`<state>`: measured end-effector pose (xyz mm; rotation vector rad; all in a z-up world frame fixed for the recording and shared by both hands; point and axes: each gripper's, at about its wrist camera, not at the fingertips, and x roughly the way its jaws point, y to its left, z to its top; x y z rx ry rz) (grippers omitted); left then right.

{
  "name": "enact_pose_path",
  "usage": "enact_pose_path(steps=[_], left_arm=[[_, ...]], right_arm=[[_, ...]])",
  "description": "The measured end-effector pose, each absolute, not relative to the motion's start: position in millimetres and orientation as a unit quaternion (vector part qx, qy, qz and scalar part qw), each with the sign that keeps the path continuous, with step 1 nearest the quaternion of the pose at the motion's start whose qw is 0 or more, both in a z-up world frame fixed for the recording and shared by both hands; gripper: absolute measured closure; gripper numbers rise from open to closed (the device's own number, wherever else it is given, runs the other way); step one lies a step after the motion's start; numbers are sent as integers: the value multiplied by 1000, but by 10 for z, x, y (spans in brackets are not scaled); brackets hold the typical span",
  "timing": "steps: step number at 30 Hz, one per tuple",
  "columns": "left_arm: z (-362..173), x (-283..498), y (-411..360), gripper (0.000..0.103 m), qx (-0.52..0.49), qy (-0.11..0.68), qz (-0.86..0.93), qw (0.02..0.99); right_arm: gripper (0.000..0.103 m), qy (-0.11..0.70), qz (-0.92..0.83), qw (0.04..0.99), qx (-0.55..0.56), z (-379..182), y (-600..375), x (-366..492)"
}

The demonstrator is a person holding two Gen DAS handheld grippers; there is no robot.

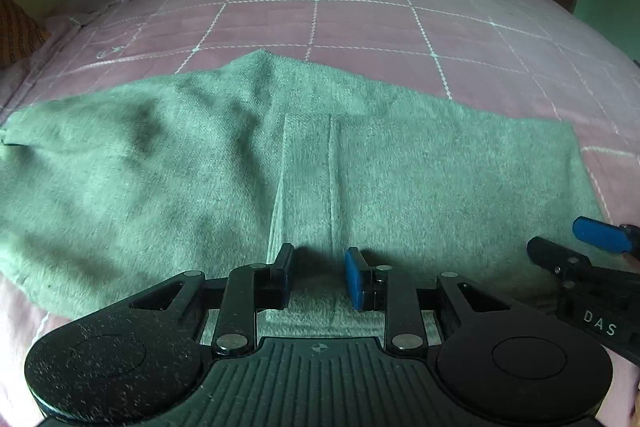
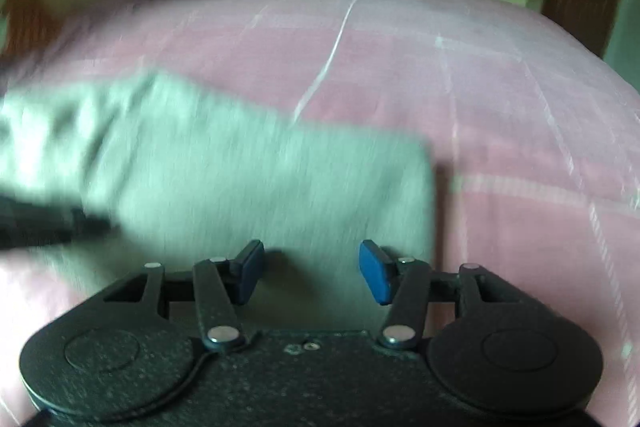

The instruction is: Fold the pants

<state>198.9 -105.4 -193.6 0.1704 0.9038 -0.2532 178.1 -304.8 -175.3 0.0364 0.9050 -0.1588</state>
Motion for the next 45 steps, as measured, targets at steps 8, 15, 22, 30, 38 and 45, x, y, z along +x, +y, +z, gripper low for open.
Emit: enact_pose_path(steps=[8,15,22,30,38,45], left_arm=[[-1906,1832,-1067,75,90,431,-112,891],[-1854,1850,-1037,75,80,441,-112,887],[-1802,1876,-973,75,71,450,-121,882],[-1639,1834,-817,54,65,435,-109,892],[-1530,1943,-196,26,28,436,-61,898],[-1578,2094,962,25,-149,462,10,874]], right_arm=[[49,447,-94,889,36,-1711,-3010,1721],[47,465,-100,879,22,-1678,-2921,1771],[48,471,-109,875,21,-1691,-2897,1795],[49,449,-126,883,47,-1483,-2752,1828],[44,461,-98,881,45,-1719,-2389,1969],[43,456,-93,884,52,-1730,-2417,1953]])
